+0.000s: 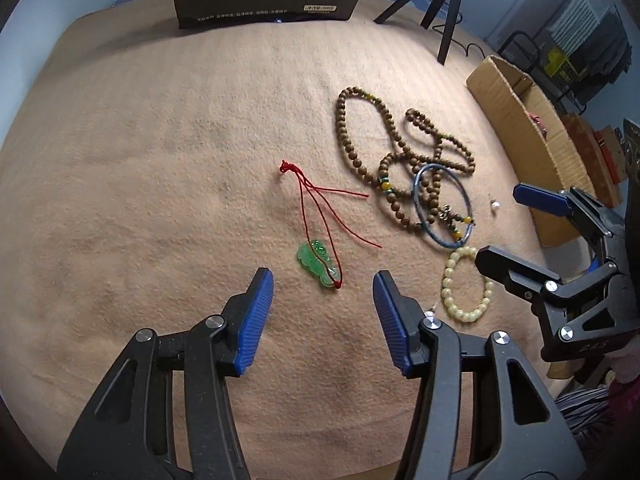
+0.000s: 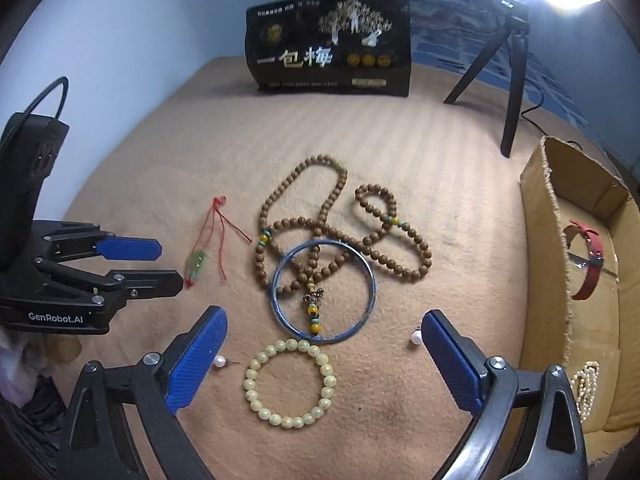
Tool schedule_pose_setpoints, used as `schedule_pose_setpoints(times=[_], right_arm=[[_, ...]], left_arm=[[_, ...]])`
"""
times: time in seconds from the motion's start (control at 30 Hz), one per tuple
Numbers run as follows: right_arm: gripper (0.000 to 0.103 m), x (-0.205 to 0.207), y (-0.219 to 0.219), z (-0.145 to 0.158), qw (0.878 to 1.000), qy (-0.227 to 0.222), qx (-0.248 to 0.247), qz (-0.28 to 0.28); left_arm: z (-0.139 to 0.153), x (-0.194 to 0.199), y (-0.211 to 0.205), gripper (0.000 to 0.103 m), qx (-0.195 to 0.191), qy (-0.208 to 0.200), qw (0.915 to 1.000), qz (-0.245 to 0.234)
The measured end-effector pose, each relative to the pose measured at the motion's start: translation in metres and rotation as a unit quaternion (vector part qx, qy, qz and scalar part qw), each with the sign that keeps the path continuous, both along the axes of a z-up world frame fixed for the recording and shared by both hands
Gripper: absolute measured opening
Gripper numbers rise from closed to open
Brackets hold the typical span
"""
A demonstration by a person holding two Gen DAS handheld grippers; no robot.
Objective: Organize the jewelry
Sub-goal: 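Move the left tool to the jade pendant while the right tool grasps the blue bangle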
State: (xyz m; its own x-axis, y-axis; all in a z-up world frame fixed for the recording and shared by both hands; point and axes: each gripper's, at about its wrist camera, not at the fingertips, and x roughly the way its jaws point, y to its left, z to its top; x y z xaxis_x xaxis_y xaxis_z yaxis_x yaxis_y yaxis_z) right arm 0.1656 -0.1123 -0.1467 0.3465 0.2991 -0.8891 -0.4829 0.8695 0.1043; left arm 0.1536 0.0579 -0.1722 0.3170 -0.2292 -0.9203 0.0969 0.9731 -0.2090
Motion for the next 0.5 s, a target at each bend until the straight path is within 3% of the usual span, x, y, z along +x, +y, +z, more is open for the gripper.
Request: schedule_pose_setpoints(times=[0.3,0.5], right_arm=[[0.099,0.005,0.009,-0.011,1.000,0.010,-0.007,0.008],[0.099,0.010,0.015,-0.017,1.000,0.011,-0.020,0.011]], left_arm=[[-0.011,0.009,-0.005,0.047,0.018,0.004,0.9998,-0.005],[-0.018,0.013,-0.005,0.037,0.022,0.008,0.9997,0.002]])
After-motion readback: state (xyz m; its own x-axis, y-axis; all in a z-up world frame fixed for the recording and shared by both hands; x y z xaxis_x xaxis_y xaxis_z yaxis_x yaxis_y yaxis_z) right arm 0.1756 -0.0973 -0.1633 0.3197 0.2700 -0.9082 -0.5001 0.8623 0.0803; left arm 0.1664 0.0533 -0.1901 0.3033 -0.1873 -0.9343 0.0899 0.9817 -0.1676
